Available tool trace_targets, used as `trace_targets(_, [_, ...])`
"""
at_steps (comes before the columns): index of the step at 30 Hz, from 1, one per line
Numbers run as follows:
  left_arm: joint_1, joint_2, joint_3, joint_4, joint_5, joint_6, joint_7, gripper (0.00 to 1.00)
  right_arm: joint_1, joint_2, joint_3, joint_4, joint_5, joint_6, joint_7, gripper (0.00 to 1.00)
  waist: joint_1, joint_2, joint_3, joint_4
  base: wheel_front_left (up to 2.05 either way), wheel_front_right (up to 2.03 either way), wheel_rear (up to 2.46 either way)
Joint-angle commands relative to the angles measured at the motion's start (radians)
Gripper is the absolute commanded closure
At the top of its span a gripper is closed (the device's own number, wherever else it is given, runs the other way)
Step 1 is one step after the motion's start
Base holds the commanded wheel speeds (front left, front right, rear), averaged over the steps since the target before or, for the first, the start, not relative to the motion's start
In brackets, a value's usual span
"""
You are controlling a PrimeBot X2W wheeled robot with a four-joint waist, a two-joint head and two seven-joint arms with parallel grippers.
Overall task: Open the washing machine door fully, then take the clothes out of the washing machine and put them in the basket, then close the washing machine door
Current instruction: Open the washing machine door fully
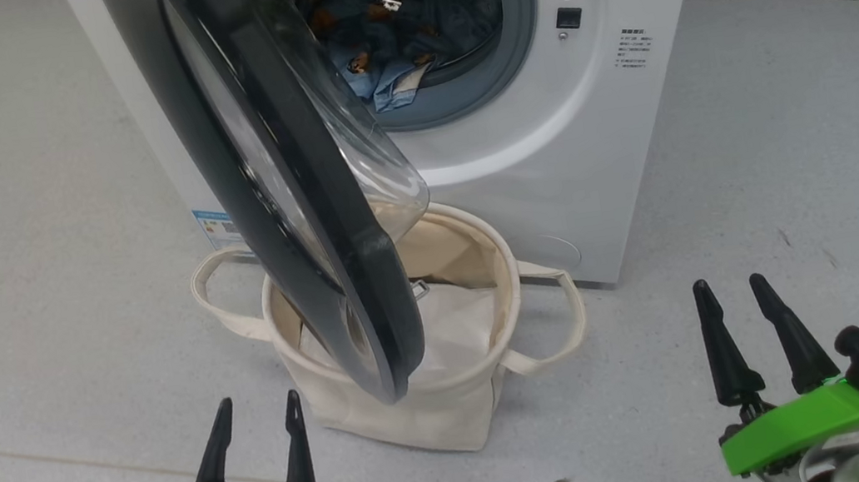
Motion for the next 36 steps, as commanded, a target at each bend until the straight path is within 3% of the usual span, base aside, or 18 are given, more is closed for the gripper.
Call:
trace_targets(1, [-0.028,0.005,0.026,-0.027,0.011,0.006,-0.012,0.00,-0.042,0.002,0.027,-0.029,0.007,0.000,-0.012,0.00,0.0001,-0.0001,0.000,0.001,0.00,0.00,0.00])
trace_targets(19, [-0.029,0.005,0.025,-0.024,0.018,0.000,-0.012,0.00,-0.045,0.002,0.032,-0.012,0.021,0.000,-0.012,0.00,0.0000,-0.0001,-0.010,0.005,0.00,0.00,0.00])
trace_targets(28, [-0.052,0.005,0.038,-0.320,0.014,-0.026,-0.012,0.00,-0.047,0.002,0.054,-0.001,0.025,0.000,-0.012,0.00,0.0000,-0.0001,-0.010,0.005,0.00,0.00,0.00])
trace_targets(36, [-0.091,0.005,-0.029,-0.455,0.011,-0.045,-0.012,0.00,-0.067,0.002,0.060,-0.007,0.040,0.000,-0.012,0.00,0.0000,-0.0001,0.003,-0.016,0.00,0.00,0.00])
